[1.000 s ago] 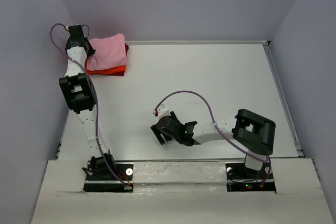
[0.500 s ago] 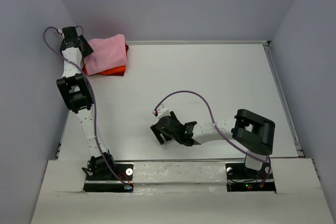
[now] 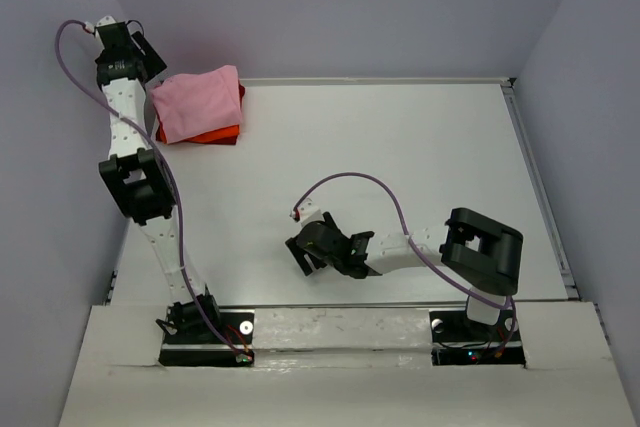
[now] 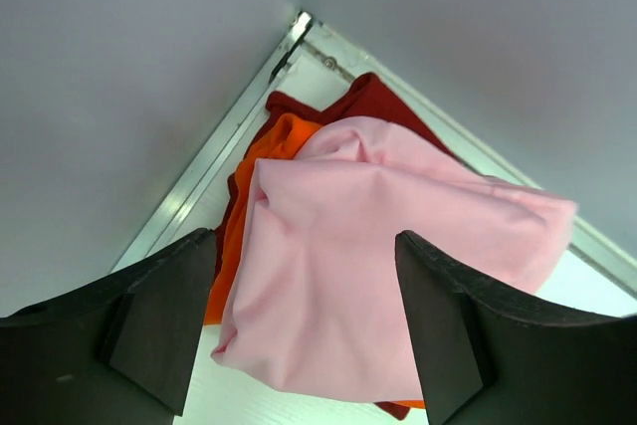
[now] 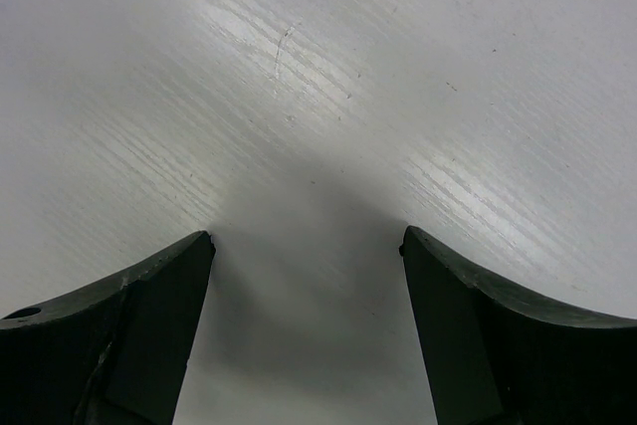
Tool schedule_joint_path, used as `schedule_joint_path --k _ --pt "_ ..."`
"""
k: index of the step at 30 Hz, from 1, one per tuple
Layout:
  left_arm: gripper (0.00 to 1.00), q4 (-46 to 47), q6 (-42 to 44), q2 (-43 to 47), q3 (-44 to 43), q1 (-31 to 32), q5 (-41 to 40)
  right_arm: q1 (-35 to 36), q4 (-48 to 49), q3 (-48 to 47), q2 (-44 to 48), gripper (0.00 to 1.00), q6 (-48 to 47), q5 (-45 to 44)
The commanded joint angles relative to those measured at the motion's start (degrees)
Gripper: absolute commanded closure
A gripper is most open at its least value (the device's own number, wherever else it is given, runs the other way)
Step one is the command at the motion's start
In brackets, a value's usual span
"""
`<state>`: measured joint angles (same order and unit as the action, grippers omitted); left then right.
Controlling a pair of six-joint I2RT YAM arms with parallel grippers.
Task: Fold and stack the t-shirts
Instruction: Reset both arms
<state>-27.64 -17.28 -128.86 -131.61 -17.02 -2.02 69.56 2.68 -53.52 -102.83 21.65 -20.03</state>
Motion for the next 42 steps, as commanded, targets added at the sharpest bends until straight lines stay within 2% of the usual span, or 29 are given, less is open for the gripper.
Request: schedule_joint_path --k 1,5,9,14,15,17,18,21,22,24,25,26,28,30,31,33,34,38,42 --pt "0.18 1.0 -0.9 6.5 -1.5 0.8 1.1 0.8 -6.8 2.3 -4.8 0.17 2.0 4.3" --pt "0.19 2.1 -0.5 8.9 -2.6 3.1 4.7 0.8 -6.9 2.8 -4.2 0.17 2.2 3.8" --pt "0.19 2.7 0.4 12.1 -3.1 8.2 4.9 0.8 -6.7 3.2 -3.4 0.17 2.6 3.3" --pt "0.20 2.5 2.2 14.5 -2.0 17.7 5.8 0.8 -5.1 4.5 -1.7 0.17 3.0 3.4" --pt "0.20 2.5 3.1 15.7 -1.1 22.9 5.3 0.8 -4.5 4.9 -0.2 0.17 3.5 3.0" --pt "0.20 2.8 4.3 16.9 2.0 28.1 0.4 0.8 -3.2 6.3 1.8 0.16 3.7 2.5" --pt "0.20 5.7 5.8 19.6 8.0 33.1 -2.5 0.8 -3.2 6.7 3.8 0.16 4.1 2.0" --pt "0.19 19.7 6.5 29.5 23.0 41.2 -5.4 0.8 -3.2 7.8 9.1 0.15 4.2 -0.6" --pt "0.19 23.5 6.1 32.0 33.5 42.6 -5.2 0.8 -3.2 8.0 10.5 0.15 3.9 -1.3" --pt "0.18 30.7 3.9 37.5 42.1 44.7 -3.8 0.2 -3.5 8.3 15.3 0.14 3.4 -3.3" --pt "0.18 32.1 3.2 38.9 48.8 45.4 -3.8 -0.5 -3.7 8.3 17.1 0.14 3.1 -3.3" --pt "0.19 32.6 3.5 39.8 51.5 46.2 -4.8 -1.3 -3.8 8.3 18.8 0.13 2.8 -2.7" --pt "0.18 33.7 5.4 42.0 59.0 48.6 -9.6 -5.1 -4.7 7.6 23.3 0.13 1.2 -2.8" --pt "0.18 33.4 5.8 43.8 62.8 50.1 -12.1 -8.9 -5.7 6.8 25.6 0.13 -0.6 -1.9" --pt "0.18 32.8 6.1 44.6 65.3 50.7 -13.4 -14.3 -6.5 5.8 26.7 0.13 -1.0 -1.0" --pt "0.18 31.1 6.3 46.8 66.9 52.3 -13.6 -20.3 -7.2 4.8 29.0 0.12 -2.2 3.3" --pt "0.17 30.1 5.9 47.6 67.7 52.8 -14.1 -25.6 -7.7 3.5 29.3 0.12 -2.7 3.8" --pt "0.17 26.3 8.7 51.8 67.6 53.2 -12.3 -36.4 -8.0 2.2 29.0 0.11 -1.4 3.2" --pt "0.15 30.0 11.5 59.0 74.4 53.1 -16.4 -43.4 -7.6 2.3 24.5 0.10 0.6 2.9"
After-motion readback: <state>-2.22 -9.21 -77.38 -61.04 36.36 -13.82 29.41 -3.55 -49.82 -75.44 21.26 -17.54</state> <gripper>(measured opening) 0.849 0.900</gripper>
